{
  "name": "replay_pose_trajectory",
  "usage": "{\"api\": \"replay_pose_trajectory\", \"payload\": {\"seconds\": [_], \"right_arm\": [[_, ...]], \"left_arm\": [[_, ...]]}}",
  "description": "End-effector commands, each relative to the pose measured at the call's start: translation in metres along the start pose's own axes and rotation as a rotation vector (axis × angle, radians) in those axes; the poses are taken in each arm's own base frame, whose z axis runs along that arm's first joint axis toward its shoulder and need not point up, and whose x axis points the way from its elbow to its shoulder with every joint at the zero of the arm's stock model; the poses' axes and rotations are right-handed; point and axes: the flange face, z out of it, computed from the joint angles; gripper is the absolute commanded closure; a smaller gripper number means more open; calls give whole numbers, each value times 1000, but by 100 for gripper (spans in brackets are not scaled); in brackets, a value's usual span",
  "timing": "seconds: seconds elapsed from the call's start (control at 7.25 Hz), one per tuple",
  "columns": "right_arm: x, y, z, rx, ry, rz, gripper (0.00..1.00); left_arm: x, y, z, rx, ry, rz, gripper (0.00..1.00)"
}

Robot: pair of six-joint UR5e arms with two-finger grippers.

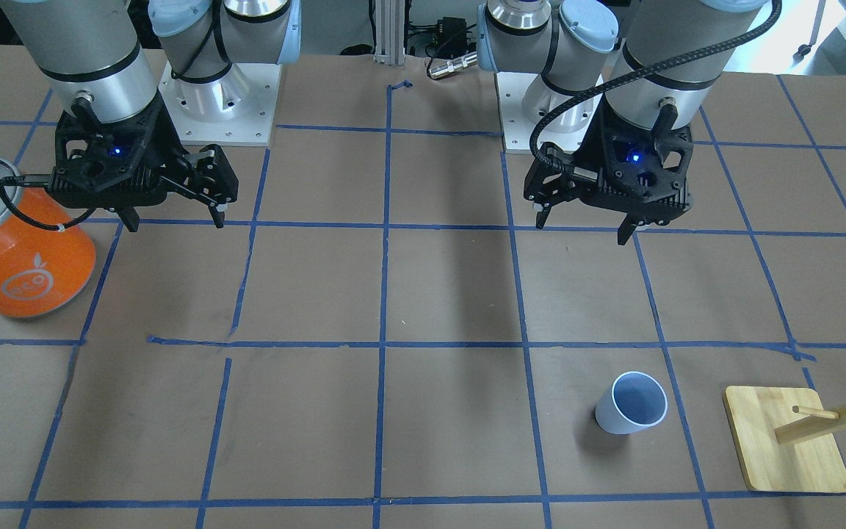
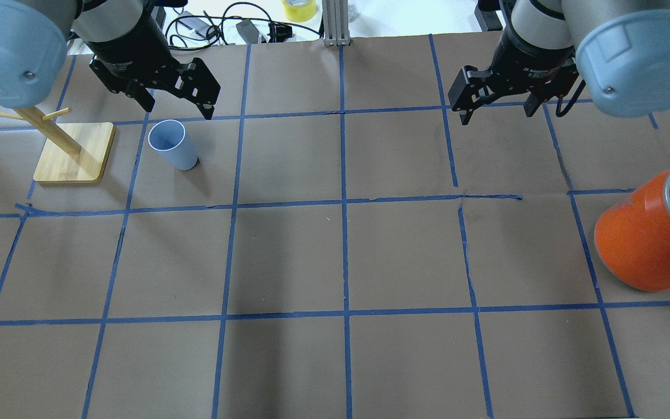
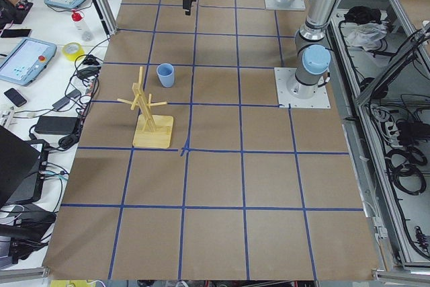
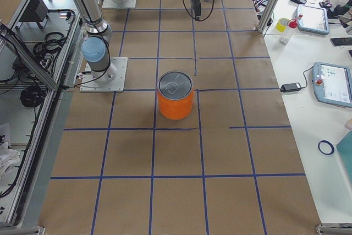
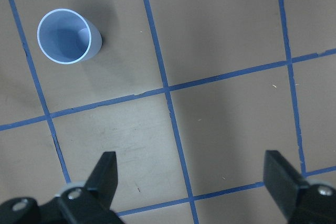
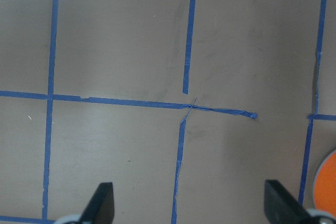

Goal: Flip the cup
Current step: 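Open the left gripper and raise it away from the cup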

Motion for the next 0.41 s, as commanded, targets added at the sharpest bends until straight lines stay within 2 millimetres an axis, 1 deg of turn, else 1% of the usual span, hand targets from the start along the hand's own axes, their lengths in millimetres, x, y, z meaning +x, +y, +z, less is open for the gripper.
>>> {"api": "replay_pose_trajectory", "payload": {"seconds": [0.0,0.28], "right_arm": [[0,0,0,0,-2,0,0],[1,0,0,0,-1,1,0]], "left_arm": [[0,0,0,-1,0,0,0],[1,1,1,-2,1,0,0]]}}
